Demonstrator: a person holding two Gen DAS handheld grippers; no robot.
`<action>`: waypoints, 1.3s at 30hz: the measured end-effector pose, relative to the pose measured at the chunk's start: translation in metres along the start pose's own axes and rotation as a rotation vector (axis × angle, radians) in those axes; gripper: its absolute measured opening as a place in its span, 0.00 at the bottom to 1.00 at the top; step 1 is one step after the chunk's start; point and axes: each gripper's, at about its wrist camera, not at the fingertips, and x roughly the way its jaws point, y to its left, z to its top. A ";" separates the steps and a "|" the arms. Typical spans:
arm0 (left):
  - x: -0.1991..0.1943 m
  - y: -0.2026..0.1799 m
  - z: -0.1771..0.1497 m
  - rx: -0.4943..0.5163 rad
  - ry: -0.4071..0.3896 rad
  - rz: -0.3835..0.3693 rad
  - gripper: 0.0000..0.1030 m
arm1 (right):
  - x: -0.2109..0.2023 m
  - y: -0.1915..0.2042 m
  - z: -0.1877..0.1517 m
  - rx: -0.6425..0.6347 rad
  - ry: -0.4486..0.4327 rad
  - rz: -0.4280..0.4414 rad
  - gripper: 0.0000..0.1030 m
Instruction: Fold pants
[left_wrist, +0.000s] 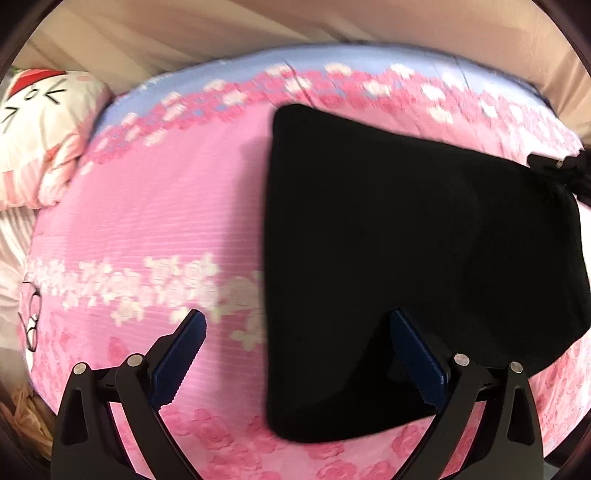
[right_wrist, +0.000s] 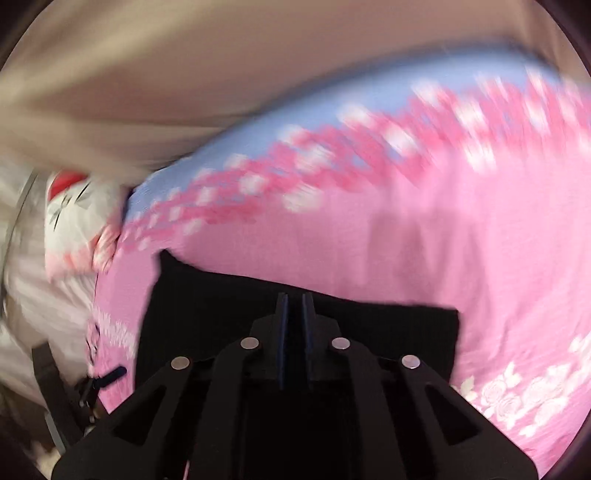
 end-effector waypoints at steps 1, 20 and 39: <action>-0.003 0.004 -0.003 -0.002 -0.006 0.006 0.95 | 0.006 0.021 0.007 -0.073 0.035 0.016 0.12; 0.024 0.027 -0.050 -0.123 0.061 -0.131 0.95 | 0.210 0.121 0.085 -0.433 0.394 -0.053 0.09; -0.031 -0.033 0.003 0.053 -0.007 -0.209 0.94 | -0.108 -0.085 -0.168 0.244 -0.116 -0.189 0.29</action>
